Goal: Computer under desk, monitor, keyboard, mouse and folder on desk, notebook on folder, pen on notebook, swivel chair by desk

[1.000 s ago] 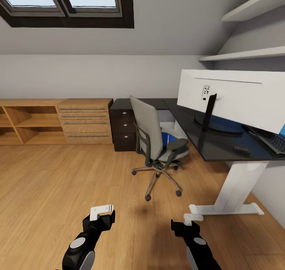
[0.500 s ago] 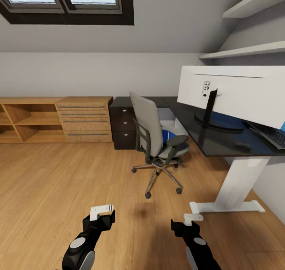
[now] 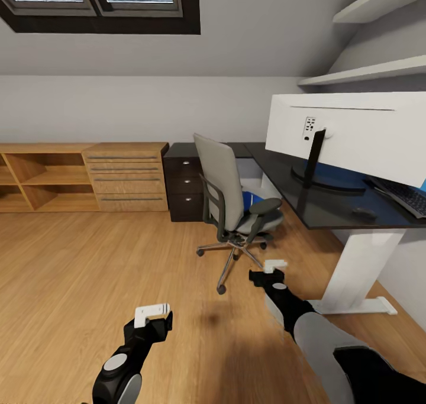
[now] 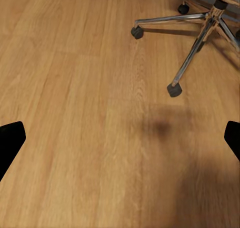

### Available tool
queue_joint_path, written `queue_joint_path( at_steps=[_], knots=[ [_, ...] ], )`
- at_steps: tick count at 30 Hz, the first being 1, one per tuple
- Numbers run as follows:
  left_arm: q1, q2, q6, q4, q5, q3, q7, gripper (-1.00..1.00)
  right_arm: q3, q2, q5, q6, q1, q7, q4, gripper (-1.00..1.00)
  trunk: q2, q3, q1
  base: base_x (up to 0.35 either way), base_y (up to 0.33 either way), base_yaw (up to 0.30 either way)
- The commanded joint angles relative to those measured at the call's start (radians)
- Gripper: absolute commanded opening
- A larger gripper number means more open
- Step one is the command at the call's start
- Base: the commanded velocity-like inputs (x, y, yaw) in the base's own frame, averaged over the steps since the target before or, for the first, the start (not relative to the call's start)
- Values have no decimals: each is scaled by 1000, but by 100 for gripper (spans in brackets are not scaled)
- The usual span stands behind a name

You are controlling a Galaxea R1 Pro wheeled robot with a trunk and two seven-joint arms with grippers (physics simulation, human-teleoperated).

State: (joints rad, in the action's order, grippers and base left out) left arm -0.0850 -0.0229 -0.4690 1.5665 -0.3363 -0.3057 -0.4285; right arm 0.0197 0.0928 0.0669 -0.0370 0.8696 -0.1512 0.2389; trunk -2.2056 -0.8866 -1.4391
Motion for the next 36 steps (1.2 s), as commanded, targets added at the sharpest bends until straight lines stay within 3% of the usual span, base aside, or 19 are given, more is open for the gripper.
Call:
queue_joint_path(
  at_steps=[1,6,9,11,13,16,19,30,36],
  knots=[
    [-1,-1,-2,3,-10,-3,-10,100,0,-6,6,-56,55,-16,-70,100,0,-1,0,0,0,0],
    [0,-4,-4,6,-10,-3,-9,100,-2,-29,5,-143,135,-35,-164,100,0,-1,0,0,0,0],
    [0,-9,-4,6,-10,-3,-8,100,-2,-40,5,-152,142,-38,-172,100,0,-1,0,0,0,0],
    [1,-20,-4,6,-10,-3,-7,100,-6,-73,-1,-156,146,-40,-176,100,0,-1,0,14,-15,0],
    [1,-26,-4,6,-10,-3,-7,100,-11,-85,-8,-158,146,-40,-176,100,0,-1,0,72,-38,0],
    [8,-33,-3,7,-10,-3,-7,100,-28,-99,-41,-161,147,-40,-178,100,0,-1,0,183,-47,0],
    [12,-36,-3,7,-11,-3,-7,100,-37,-105,-66,-163,147,-41,-180,100,0,-1,0,277,-16,0],
    [14,-37,-3,28,-11,-3,-7,100,-40,-105,-74,-164,147,-40,-181,100,0,-1,0,122,-1,0],
    [14,-34,-3,41,-12,-3,-9,100,-40,-101,-75,-164,147,-41,-180,100,-42,-20,-23,4,0,0]
  ],
)
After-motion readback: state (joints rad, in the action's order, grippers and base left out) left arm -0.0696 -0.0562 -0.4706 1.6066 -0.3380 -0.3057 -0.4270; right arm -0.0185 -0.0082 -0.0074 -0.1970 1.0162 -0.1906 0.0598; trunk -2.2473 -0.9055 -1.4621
